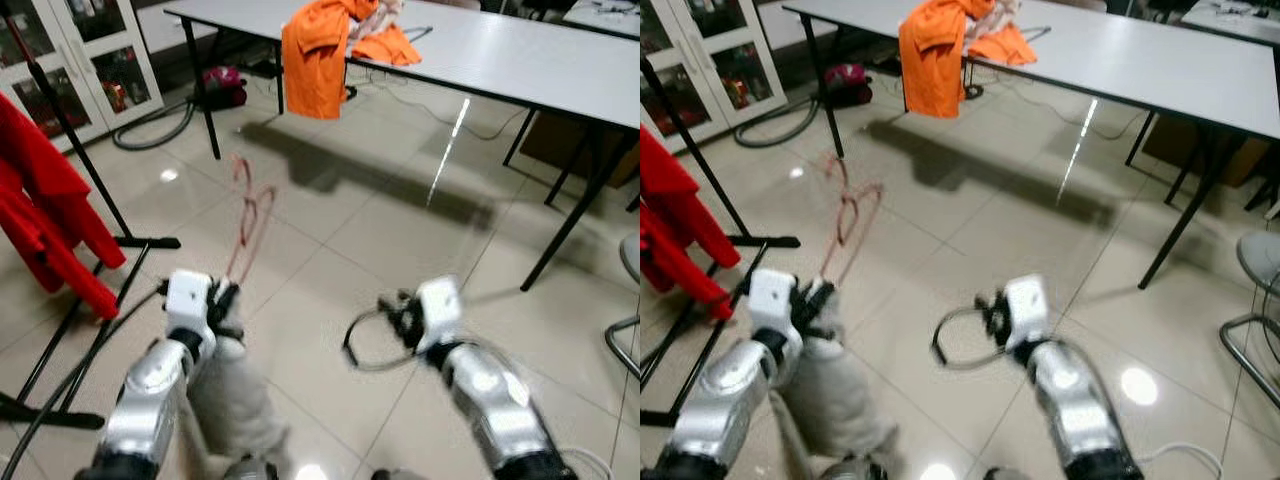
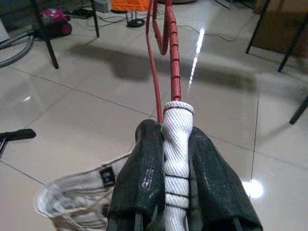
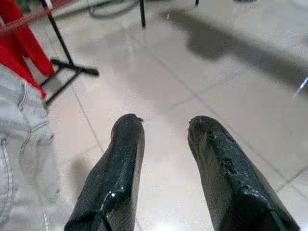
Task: Hang hanger
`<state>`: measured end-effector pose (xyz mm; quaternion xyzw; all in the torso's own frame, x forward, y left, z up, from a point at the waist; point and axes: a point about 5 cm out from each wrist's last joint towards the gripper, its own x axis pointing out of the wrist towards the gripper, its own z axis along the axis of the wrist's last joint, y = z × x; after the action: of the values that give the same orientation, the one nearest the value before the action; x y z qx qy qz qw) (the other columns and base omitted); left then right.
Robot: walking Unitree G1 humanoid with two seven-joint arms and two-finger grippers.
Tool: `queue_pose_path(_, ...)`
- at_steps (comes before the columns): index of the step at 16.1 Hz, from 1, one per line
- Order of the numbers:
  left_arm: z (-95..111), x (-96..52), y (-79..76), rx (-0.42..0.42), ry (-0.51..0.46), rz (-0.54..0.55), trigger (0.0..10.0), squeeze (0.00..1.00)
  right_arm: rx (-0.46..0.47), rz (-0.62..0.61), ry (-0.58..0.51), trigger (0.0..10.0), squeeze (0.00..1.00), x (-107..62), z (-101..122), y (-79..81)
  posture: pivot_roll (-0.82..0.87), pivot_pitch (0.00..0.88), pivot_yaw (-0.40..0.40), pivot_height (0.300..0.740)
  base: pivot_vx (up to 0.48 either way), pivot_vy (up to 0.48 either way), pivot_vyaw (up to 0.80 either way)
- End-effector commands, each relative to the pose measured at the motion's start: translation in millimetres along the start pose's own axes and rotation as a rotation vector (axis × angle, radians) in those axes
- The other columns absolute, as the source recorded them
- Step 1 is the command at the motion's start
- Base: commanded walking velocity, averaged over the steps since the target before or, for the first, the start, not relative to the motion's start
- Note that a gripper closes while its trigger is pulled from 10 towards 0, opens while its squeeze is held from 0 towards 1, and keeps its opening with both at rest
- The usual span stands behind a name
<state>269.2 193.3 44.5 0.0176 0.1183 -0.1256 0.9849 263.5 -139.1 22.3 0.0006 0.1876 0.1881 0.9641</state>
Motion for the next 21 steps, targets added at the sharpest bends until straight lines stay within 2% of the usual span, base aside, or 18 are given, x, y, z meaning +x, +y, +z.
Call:
queue_pose_path(1, 0.9, 0.6, -0.2, 0.046, -0.018, -0.026, 0.0, 0.0, -0.015, 0.009, 0.028, 10.0, 0.0, -0.5, -9.8, 1.0, -0.01, 0.041, 0.029, 0.74, 0.0, 0.0, 0.0)
queue_pose_path(3, -19.6, -3.2, -1.4, 0.089, 0.071, -0.031, 0.0, 0.0, 0.002, 0.02, 0.054, 10.0, 0.0, -0.7, -22.0, 5.0, -0.01, 0.032, 0.031, 0.74, 0.0, 0.0, 0.0)
queue_pose_path(5, -36.1, -5.7, 0.6, 0.094, 0.144, 0.0, 0.0, 0.0, 0.012, -0.01, 0.086, 10.0, 0.0, 0.1, -32.9, 3.5, -0.01, 0.028, 0.032, 0.74, 0.0, 0.0, 0.0)
queue_pose_path(6, -49.5, -8.7, 4.7, 0.076, 0.194, 0.053, 0.0, 0.0, 0.003, -0.074, 0.141, 10.0, 0.0, -0.5, -47.0, -1.8, 0.0, 0.023, 0.032, 0.74, 0.0, 0.0, 0.0)
queue_pose_path(8, -63.9, -15.2, 7.9, -0.003, 0.231, 0.107, 0.0, 0.0, 0.039, -0.147, 0.173, 10.0, 0.0, -4.0, -57.2, -8.5, 0.0, 0.023, 0.035, 0.74, 0.0, 0.0, 0.0)
queue_pose_path(11, -61.9, -18.9, 8.9, -0.017, 0.156, 0.137, 0.0, 0.0, 0.036, -0.13, 0.128, 10.0, 0.0, -4.0, -56.2, -7.6, 0.0, 0.027, 0.034, 0.74, 0.0, 0.0, 0.0)
queue_pose_path(18, -67.7, -18.4, 4.6, -0.063, 0.148, 0.167, 0.0, 0.0, 0.017, -0.13, 0.111, 10.0, 0.0, -1.6, -57.8, -6.7, 0.01, 0.035, 0.027, 0.74, 0.0, 0.0, 0.0)
queue_pose_path(19, -70.8, -19.2, 3.6, -0.067, 0.169, 0.173, 10.0, 0.0, 0.019, -0.129, 0.108, 10.0, 0.0, -1.5, -58.1, -6.3, 0.02, 0.038, 0.024, 0.74, 0.0, 0.0, 0.0)
queue_pose_path(21, -77.0, -22.0, 0.3, -0.07, 0.195, 0.169, 10.0, 0.0, 0.023, -0.133, 0.111, 10.0, 0.0, -2.1, -60.4, -5.6, 0.02, 0.043, 0.017, 0.74, 0.0, 0.0, 0.0)
